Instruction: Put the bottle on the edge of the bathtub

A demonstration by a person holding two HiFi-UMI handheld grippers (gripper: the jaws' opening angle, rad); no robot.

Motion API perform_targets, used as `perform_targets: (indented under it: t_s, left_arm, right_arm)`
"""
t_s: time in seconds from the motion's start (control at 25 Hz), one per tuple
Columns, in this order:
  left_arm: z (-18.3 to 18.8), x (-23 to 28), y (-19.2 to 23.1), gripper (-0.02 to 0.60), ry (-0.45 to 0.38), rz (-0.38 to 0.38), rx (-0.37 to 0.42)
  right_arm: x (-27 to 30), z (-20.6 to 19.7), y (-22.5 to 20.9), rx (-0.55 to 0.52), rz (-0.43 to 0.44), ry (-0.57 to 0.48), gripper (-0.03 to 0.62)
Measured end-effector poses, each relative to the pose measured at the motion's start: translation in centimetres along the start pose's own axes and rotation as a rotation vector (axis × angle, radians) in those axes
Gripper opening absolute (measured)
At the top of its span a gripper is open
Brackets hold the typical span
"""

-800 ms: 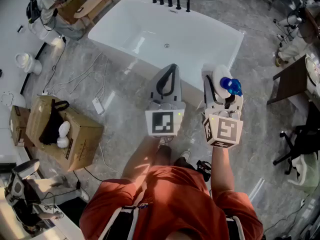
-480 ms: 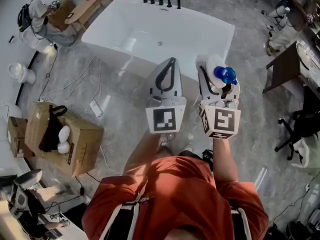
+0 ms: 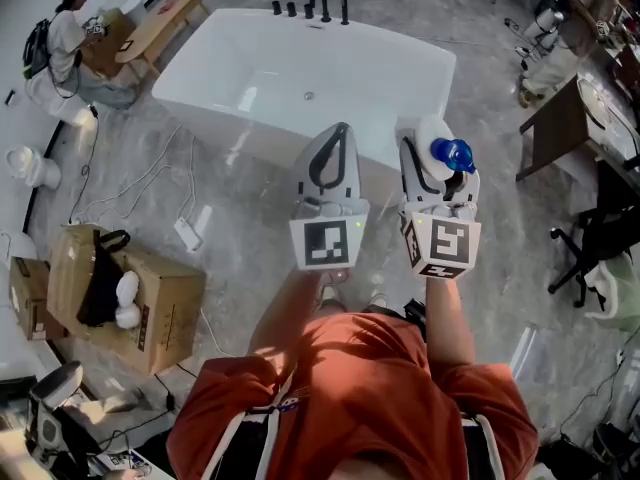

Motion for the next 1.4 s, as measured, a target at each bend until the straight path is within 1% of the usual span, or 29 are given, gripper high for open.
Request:
perform_targets:
  t_s: [0.24,0.36,0.48,0.68,0.76,0.84,0.96,1.2,1.4]
  left_arm:
    - [-0.1,0.5,0.2,0.017,-0.034,-0.087,-0.025]
    - [0.1,0.6,0.2,0.017,-0.055,-0.137,-0.034]
    - [0.0,0.0,0.1,0.017,-0.060,-0.189,-0.038]
    - [1.1,0.4,-2.1,0.017,-0.086,-0.248,-0.049]
    - [0.9,0.1,-2.0,0.017,-0.096,-0.268,-0.042]
    - [0.6,-0.5,-1.5,0.017,-0.098,-0.279,-0.055]
    - [0.7,-0.4,-2.2,0.017,-0.083,-0.287,-0.071]
    - [1.2,1.4,-4.3,0.017,-0.094,-0.306,-0.046]
    - [1.4,4.1,-7.5,0.017,-0.119,-0.325,-0.043]
  right_arm:
    - [-0.9,0.3,0.3,-0.035,-0.091,-0.015,0.270]
    - [-1.6,0.3,0.4,-0.039,-0.146,-0.020,0.270]
    - [-2.8,0.2,0.8,-0.037,-0.197,-0.027,0.270]
    - [-4.8,1.1,-1.0,-0.046,-0.258,-0.047,0.270]
    - [-5.2,0.9,-0.6,-0.048,-0.273,-0.046,0.270]
    - [-5.4,0.6,0.3,-0.053,-0.284,-0.047,0.270]
    - [-5.7,0.8,-0.3,-0.051,-0.291,-0.051,0.270]
    - [-5.4,1.2,-3.2,-0.042,-0.306,-0.063,0.270]
    - [-5.1,1.2,-7.3,-0.039,-0.325,-0.070,0.270]
Point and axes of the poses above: the fingertips, and each gripper's own axes: x forward along the fingers, y to its left, z out of its top, the point moved 6 cm from there along -x, backward along the fingers, and after that the axes turned 13 degrees about x, right-handed, at the moved point
